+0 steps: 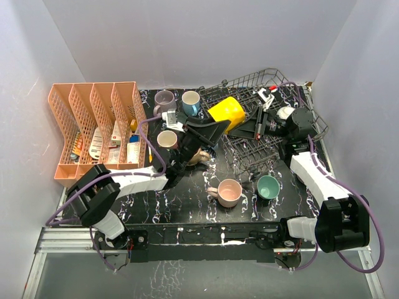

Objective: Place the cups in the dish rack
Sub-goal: Turn the cup upside down in the dish rack.

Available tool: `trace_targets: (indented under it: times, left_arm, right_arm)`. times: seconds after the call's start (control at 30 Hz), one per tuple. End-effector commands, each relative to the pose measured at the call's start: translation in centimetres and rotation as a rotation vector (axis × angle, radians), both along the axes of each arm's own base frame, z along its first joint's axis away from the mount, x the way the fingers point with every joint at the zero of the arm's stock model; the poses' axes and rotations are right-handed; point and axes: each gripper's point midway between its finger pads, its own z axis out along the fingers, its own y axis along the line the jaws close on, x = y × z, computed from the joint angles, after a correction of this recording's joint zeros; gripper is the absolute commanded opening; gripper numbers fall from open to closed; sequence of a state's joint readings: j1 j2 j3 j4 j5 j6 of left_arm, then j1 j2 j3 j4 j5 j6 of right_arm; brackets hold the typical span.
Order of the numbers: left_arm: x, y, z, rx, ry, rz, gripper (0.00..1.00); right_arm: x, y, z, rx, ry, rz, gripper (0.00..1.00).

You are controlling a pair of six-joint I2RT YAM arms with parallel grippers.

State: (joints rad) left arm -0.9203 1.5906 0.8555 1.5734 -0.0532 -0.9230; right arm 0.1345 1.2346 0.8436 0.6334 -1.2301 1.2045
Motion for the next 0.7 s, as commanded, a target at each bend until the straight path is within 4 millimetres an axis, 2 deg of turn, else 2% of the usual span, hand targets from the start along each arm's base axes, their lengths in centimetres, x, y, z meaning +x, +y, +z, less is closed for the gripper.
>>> trace_targets:
  times: [0.0,0.17,0.37,0.47,0.57,0.6,0.67]
  left_arm:
    - [-3.1,5.0,4.0,-0.168,-0.089,0.024,0.62]
    - [-3.2,5.1,1.4,-0.035,-0.026,0.045,0.72]
    - [-3.9,6.0,-2.0,0.188,0.043,0.081,0.78]
    - [-4.1,6.5,-4.8,0.324,0.092,0.096,0.86]
    - [-4.7,7.2,-7.2,0.462,0.131,0.098,0.95]
    - [-4.8,7.3,-8.8,0.537,0.164,0.094,0.96]
    - [-5.3,7.8,-10.6,0.625,0.203,0.085,0.97]
  right_arm:
    - [-0.8,-0.7,2.0,0.018,-0.169,-0.026,0.08]
    - [-0.7,-1.3,1.4,0.006,-0.184,-0.050,0.08]
    - [0.2,-2.9,0.1,-0.061,-0.274,-0.109,0.08]
    - [0.8,-3.7,-0.6,-0.094,-0.303,-0.141,0.08]
    - [2.2,-5.7,-1.6,-0.141,-0.332,-0.213,0.08]
    - [2.6,-6.2,-2.0,-0.159,-0.342,-0.230,0.08]
    - [3.6,-7.3,-2.8,-0.200,-0.365,-0.265,0.08]
